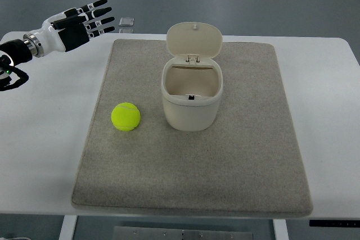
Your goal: Put tennis ball into box with left hand
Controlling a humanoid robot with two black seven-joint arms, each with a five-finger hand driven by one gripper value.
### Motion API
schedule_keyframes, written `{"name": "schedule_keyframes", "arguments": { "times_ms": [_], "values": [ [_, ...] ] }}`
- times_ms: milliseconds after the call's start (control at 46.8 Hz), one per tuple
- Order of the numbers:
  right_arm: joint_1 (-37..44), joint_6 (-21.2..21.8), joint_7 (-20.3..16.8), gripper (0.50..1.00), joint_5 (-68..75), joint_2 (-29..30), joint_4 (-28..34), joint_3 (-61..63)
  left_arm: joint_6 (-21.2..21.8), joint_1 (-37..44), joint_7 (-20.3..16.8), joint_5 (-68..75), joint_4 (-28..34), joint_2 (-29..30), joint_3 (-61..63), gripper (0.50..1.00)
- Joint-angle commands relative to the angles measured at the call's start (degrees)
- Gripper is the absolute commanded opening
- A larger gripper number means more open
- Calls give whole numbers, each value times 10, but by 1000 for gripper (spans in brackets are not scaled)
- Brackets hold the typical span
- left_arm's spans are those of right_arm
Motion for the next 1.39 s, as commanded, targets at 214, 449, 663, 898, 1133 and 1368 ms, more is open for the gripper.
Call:
{"name": "schedule_keyframes", "arguments": {
  "times_ms": [214, 449, 663, 898, 1133, 1368],
  "values": [
    [0, 0, 0, 901, 0, 0, 0, 0, 0, -2, -3, 0, 0, 1, 1, 992],
    [0, 0, 0, 901, 0, 0, 0, 0, -1, -11, -2, 0, 2, 2, 11, 992],
    [-1, 0, 0, 901, 0, 0, 0, 0, -5, -18, -2, 0, 11, 8, 11, 992],
    [0, 0, 0, 901, 0, 0, 0, 0, -11, -31, -4, 6, 16, 21, 49, 992],
    [0, 0, 0, 901, 0, 0, 0, 0, -14, -47, -14, 132, -11, 56, 73, 992],
    [-1, 0, 0, 901, 0, 0, 0, 0, -14, -49, -109, 279, -96, 133, 79, 992]
  ]
}}
